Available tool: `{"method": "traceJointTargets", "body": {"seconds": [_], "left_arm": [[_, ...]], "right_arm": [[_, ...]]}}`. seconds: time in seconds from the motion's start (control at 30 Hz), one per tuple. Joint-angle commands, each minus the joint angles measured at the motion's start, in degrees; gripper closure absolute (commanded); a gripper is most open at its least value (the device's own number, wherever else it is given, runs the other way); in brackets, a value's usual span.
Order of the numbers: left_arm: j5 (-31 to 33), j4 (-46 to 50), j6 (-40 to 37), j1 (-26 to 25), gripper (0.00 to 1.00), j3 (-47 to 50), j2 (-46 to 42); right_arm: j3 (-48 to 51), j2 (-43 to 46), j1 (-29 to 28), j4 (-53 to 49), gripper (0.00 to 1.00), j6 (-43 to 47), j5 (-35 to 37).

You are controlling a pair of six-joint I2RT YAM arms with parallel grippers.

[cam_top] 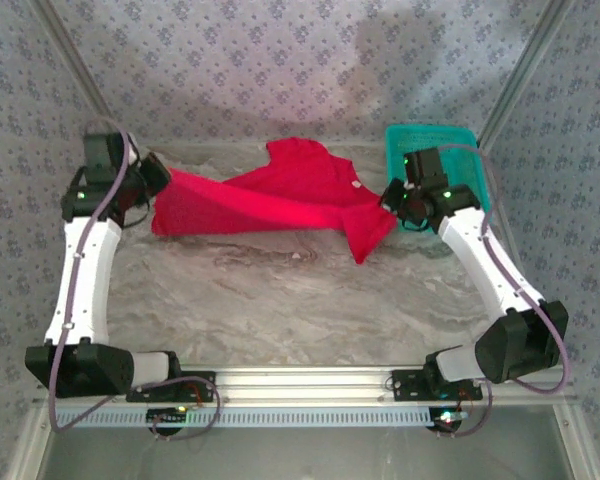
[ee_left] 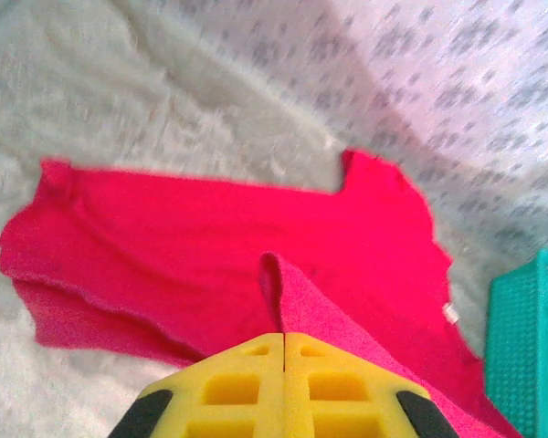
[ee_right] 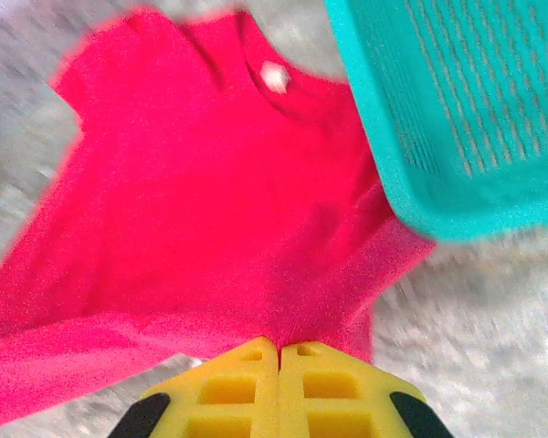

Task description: Fold the inside-out t-shirt

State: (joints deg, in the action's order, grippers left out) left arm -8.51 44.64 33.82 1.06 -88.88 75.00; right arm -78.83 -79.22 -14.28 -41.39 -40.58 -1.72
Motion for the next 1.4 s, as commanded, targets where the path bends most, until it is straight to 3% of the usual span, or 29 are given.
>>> {"method": "traceJointTargets", "body": {"seconds": [0.0,0.27,0.63,0.8,1.13,1.27,1.37], "left_arm": [[0.5,6.4,-3.3,0.0,1.00,-10.1,3.7],[-4.0,9.2,-2.3,2.8,1.00,-28.8,9.2],[-16.4,2.6,9.5,18.8,1.00,-45.5,8.3],[-13.4,3.1,9.6,23.2,1.00,-50.8,4.3],[-8.9,2.1,7.0,23.4,1.00,-54.7,1.2],[-9.4,2.3,6.5,23.4,1.00,-52.9,2.5],[-11.7,-1.1,7.0,23.4,1.00,-44.4,2.8]], "right_arm": [[-7.6,0.7,2.7,-2.9,1.00,2.3,0.8],[-22.2,-1.4,7.3,-2.2,1.00,4.1,-6.0],[-44.7,-0.4,13.8,2.0,1.00,1.7,-25.3],[-49.1,4.2,15.3,1.7,1.00,1.5,-26.8],[-53.1,10.2,16.3,1.3,1.00,5.8,-20.1],[-52.4,8.2,16.4,1.7,1.00,6.7,-18.4],[-51.2,4.3,16.4,2.4,1.00,6.1,-18.5]]}}
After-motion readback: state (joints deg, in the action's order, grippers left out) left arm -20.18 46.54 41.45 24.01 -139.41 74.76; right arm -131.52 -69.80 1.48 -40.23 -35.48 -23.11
